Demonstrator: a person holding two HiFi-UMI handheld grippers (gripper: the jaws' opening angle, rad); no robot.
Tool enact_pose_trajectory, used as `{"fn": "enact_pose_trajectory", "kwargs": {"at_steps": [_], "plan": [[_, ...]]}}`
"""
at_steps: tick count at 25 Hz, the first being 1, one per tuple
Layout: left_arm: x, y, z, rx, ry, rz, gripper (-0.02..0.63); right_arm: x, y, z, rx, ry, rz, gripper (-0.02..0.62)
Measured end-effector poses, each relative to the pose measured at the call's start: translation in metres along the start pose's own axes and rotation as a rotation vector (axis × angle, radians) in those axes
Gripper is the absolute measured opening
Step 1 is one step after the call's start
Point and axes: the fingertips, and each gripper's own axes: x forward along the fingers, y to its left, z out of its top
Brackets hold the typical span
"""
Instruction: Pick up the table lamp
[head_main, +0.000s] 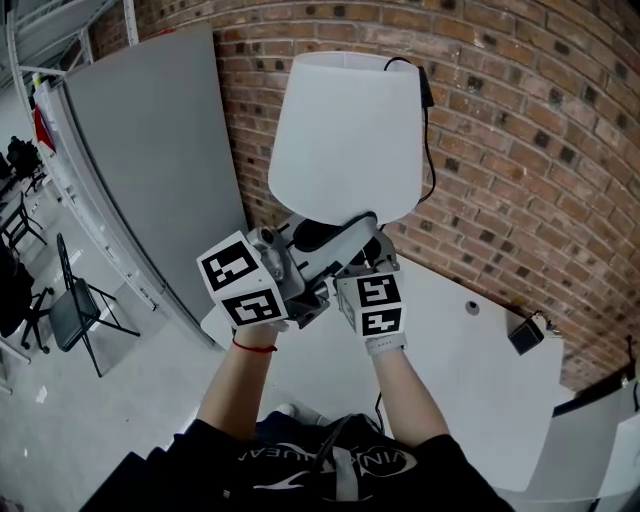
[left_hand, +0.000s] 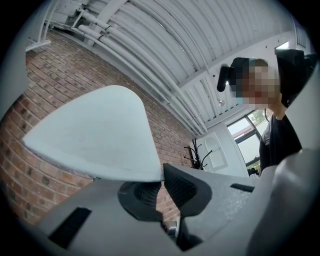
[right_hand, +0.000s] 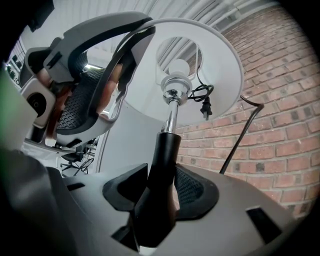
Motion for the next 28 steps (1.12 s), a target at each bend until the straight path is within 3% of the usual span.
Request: {"fn": "enact_pose_trajectory", "kwargs": {"at_steps": [28], "plan": [[0.014,0.007,-0.010,-0.013,0.004,-0.025,0.020,0.002,-0.021,-0.004,-0.005,-0.008,-0.040,0.166]]}}
